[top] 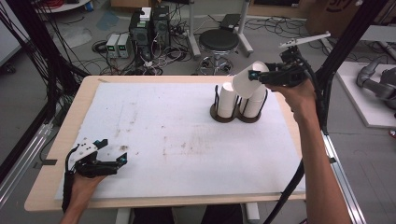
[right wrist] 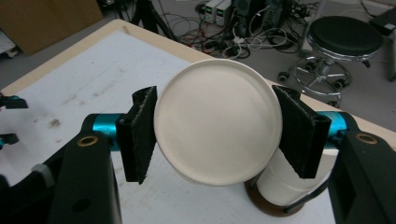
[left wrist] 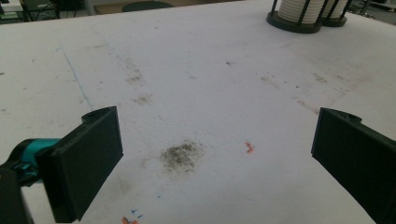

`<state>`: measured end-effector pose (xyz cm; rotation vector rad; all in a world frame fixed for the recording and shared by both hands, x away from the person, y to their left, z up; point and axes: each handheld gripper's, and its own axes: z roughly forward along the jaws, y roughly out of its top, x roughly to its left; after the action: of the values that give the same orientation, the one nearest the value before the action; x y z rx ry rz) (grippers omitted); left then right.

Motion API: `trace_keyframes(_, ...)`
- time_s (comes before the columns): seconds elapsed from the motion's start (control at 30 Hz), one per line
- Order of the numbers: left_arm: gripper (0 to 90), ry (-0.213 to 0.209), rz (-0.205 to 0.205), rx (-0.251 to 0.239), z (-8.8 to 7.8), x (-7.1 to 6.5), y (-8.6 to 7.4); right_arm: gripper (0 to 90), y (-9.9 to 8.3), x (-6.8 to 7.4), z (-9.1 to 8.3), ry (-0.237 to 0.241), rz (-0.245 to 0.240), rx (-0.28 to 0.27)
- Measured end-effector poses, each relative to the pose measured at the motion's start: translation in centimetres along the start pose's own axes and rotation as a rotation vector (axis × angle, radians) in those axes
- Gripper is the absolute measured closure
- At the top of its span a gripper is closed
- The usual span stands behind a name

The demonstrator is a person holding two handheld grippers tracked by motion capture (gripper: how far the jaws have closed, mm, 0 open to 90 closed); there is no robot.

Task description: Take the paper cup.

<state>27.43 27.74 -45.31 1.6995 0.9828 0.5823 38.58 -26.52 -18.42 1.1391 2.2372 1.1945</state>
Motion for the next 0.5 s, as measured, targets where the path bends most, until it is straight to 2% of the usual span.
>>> trace_keyframes(0.2, 1.9, 0.001, -0.001, -0.003, 0.0, 0.0, 0.0, 36.2, -1.8, 1.1, 0.4, 0.061, -0.023, -0.018)
trace_keyframes(0.5, 1.8, 0.001, -0.001, -0.002, 0.0, 0.0, 0.0, 36.2, -3.4, 2.4, 1.1, 0.116, -0.049, -0.038)
